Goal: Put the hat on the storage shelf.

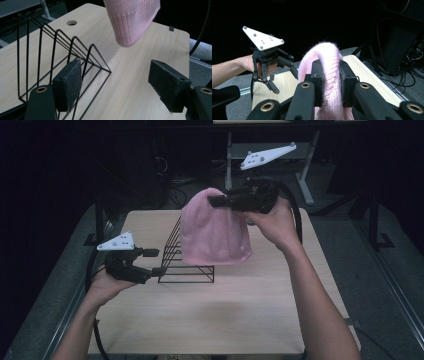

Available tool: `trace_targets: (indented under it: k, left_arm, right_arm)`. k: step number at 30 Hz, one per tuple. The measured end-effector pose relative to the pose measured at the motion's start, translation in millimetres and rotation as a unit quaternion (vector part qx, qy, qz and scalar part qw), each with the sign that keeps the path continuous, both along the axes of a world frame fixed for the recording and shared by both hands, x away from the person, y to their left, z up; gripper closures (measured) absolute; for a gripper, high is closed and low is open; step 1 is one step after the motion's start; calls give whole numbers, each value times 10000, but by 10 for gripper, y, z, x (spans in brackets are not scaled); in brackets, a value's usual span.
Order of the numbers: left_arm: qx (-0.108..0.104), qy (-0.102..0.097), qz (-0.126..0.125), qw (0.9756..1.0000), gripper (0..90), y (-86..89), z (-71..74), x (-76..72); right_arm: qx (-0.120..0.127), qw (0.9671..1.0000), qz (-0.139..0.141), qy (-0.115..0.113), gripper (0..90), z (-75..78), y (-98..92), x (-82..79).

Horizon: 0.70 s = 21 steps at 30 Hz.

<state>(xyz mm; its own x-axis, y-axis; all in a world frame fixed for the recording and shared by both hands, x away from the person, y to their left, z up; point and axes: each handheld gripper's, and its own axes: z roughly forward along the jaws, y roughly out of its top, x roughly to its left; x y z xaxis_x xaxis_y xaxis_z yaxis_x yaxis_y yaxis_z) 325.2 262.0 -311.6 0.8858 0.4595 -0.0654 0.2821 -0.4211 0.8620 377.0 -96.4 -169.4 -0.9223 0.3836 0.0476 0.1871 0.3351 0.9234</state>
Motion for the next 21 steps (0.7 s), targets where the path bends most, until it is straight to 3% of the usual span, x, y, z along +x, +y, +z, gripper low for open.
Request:
trace_targets:
  k: [13, 21]
  left_arm:
    - [-113, 129, -184, 9997, 291, -99, 53, 136]
    - [-327, 393, -316, 9982, 376, -135, 55, 231]
  right_arm:
    - [16, 9998, 177, -46, 771, 37, 211, 42]
    - [-7, 9997, 250, -64, 771, 56, 345, 80]
